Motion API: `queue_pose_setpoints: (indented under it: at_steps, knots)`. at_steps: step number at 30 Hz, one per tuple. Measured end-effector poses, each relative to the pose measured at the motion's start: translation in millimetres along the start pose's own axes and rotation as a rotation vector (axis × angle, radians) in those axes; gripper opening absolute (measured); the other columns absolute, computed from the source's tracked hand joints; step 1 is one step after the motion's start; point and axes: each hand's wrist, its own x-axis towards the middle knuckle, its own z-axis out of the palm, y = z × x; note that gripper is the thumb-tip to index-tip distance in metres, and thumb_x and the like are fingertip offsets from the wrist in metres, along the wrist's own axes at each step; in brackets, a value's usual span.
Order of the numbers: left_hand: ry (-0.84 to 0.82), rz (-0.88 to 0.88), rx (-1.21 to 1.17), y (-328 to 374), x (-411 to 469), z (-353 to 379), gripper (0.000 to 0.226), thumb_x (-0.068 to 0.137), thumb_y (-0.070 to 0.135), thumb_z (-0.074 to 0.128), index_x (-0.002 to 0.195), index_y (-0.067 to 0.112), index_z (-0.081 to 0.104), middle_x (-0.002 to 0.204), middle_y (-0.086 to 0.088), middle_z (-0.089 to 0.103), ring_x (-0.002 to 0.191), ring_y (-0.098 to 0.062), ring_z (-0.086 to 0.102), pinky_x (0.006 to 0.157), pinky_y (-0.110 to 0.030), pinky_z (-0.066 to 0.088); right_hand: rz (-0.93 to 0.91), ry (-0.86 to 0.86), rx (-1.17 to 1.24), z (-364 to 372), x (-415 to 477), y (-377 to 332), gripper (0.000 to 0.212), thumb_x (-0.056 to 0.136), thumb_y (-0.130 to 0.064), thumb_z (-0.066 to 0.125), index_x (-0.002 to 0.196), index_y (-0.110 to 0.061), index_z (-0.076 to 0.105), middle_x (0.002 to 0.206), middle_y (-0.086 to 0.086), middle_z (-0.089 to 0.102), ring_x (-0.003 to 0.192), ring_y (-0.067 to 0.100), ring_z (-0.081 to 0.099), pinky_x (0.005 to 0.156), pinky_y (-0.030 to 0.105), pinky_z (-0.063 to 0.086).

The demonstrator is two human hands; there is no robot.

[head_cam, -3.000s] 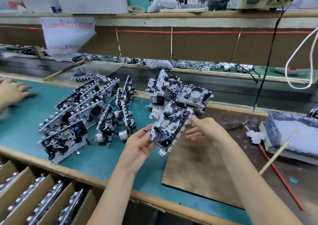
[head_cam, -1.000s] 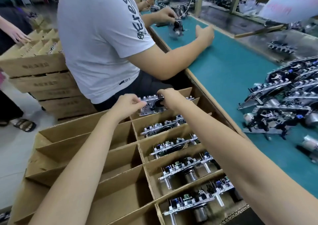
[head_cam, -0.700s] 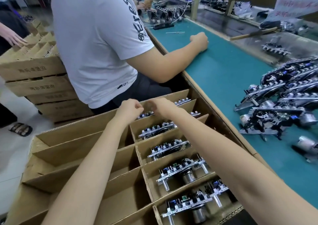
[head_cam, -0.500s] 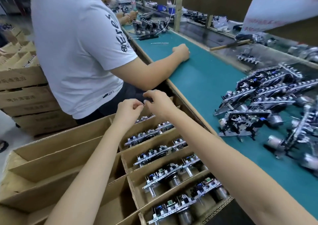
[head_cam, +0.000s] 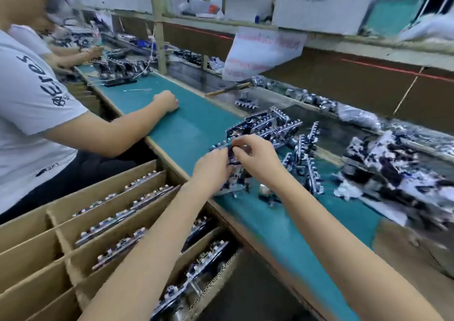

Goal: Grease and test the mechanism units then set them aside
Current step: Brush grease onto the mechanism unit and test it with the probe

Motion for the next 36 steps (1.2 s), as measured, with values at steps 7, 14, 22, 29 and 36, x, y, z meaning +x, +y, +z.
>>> queue_pose_setpoints:
  at_steps: [7,14,22,29,36]
  knots:
    - [-0.017,-0.102,0.271,18.3,-4.1,7.1,0.024,0.099,0.025,0.047,0.11,0.004,0.051,0.119,-0.017,0.057,0.111,-0.035,0.055,0.077,-0.036,0.039,0.025,0.054,0.03,-53.9,-46.4,41.9,0.023,0.092,-0.011,0.051,0.11,-0.006,0.064,0.097,-0.003,0.056,0.081,0.006,0.048,0.064,-0.001,0.033]
    - [0.112,-0.253,-0.949,40.5,-34.3,-20.7,0.025,0.092,0.024,0.058,0.078,0.003,0.062,0.067,-0.008,0.06,0.07,-0.024,0.054,0.065,-0.03,0.038,0.241,-0.037,0.402,-75.3,-82.4,52.7,0.024,0.098,-0.035,0.038,0.115,-0.026,0.053,0.114,0.002,0.06,0.105,0.018,0.058,0.093,0.033,0.049]
    - [-0.643,-0.538,-1.905,160.7,-56.1,14.4,0.03,0.101,0.025,0.038,0.086,0.005,0.055,0.077,-0.012,0.063,0.074,-0.022,0.054,0.066,-0.034,0.045,0.146,0.326,0.981,-124.0,-133.2,79.9,0.028,0.076,-0.028,0.054,0.1,-0.016,0.061,0.087,-0.002,0.071,0.077,0.01,0.067,0.073,0.028,0.056]
    - [-0.715,-0.266,-1.624,186.7,-60.3,84.0,0.043,0.098,0.041,0.034,0.114,0.005,0.054,0.101,-0.002,0.064,0.069,-0.013,0.06,0.062,-0.026,0.049,0.427,0.525,0.895,-167.8,-173.7,114.3,0.034,0.095,-0.019,0.046,0.078,0.009,0.054,0.052,0.007,0.046,0.044,0.008,0.043,0.043,0.016,0.04]
    - [-0.863,-0.077,-1.724,169.1,-70.8,121.7,0.03,0.081,0.015,0.049,0.088,0.01,0.078,0.092,-0.007,0.074,0.078,-0.015,0.072,0.061,-0.022,0.056,0.715,0.358,0.959,-171.3,-179.4,137.2,0.036,0.099,-0.024,0.041,0.065,-0.014,0.047,0.042,-0.009,0.047,0.037,-0.001,0.044,0.044,0.013,0.041]
